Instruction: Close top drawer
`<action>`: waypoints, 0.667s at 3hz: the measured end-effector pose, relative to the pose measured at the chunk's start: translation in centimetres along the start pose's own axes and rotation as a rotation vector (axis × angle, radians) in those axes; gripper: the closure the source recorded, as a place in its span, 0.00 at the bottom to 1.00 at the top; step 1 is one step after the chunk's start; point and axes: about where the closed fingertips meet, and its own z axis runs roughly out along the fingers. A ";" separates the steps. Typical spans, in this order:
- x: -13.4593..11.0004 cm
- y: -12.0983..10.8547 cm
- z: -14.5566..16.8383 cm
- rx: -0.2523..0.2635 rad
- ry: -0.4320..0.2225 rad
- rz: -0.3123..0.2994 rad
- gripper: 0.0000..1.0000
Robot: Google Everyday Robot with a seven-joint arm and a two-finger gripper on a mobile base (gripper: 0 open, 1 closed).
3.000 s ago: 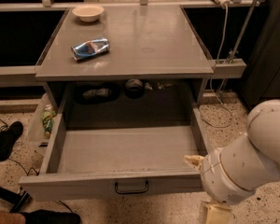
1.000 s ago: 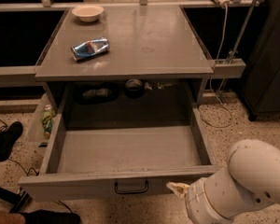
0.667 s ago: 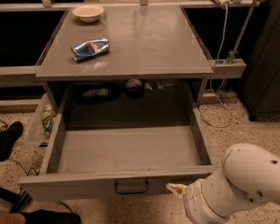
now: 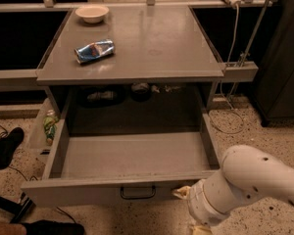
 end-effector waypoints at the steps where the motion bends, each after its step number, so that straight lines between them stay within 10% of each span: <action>1: -0.8 -4.0 1.2 -0.020 0.011 -0.028 0.00; 2: -0.8 -4.0 1.2 -0.020 0.011 -0.028 0.00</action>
Offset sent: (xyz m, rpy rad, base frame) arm 0.0492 0.0218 -0.0190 -0.0059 0.0501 0.0716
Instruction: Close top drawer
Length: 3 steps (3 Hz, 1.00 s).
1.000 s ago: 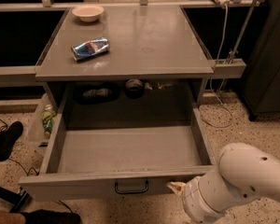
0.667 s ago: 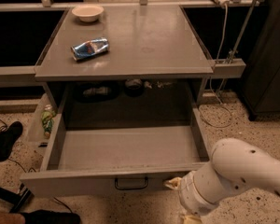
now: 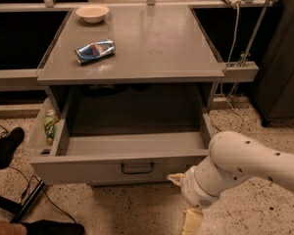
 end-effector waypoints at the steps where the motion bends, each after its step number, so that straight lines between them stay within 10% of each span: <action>1: 0.0 -1.7 0.2 0.019 0.033 -0.007 0.00; 3: -0.1 -8.9 -0.2 0.141 -0.025 -0.001 0.00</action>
Offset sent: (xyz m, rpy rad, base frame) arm 0.1018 -0.0079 -0.0090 0.0661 -0.1524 -0.1227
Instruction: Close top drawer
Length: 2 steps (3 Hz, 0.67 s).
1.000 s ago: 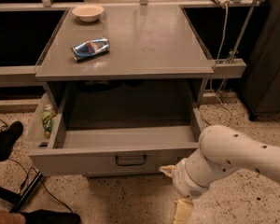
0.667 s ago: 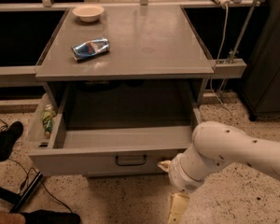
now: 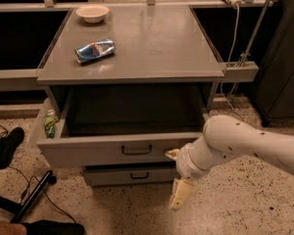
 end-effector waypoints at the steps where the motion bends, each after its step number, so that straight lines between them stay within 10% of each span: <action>1: -0.6 -2.9 0.0 0.054 -0.007 -0.006 0.00; 2: -2.0 -4.2 0.3 0.038 -0.059 -0.001 0.00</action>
Offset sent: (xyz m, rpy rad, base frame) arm 0.0523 0.0320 0.0153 0.1272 0.0007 -0.0061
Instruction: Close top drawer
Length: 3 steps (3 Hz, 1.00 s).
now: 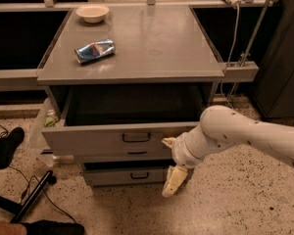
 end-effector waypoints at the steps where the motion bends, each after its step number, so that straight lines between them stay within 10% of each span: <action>1: 0.0 0.0 0.0 0.000 0.000 0.000 0.00; 3: 0.7 -5.2 -0.6 0.098 -0.004 0.001 0.00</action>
Offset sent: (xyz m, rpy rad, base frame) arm 0.0382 -0.0118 0.0037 0.0198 -0.0966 -0.0523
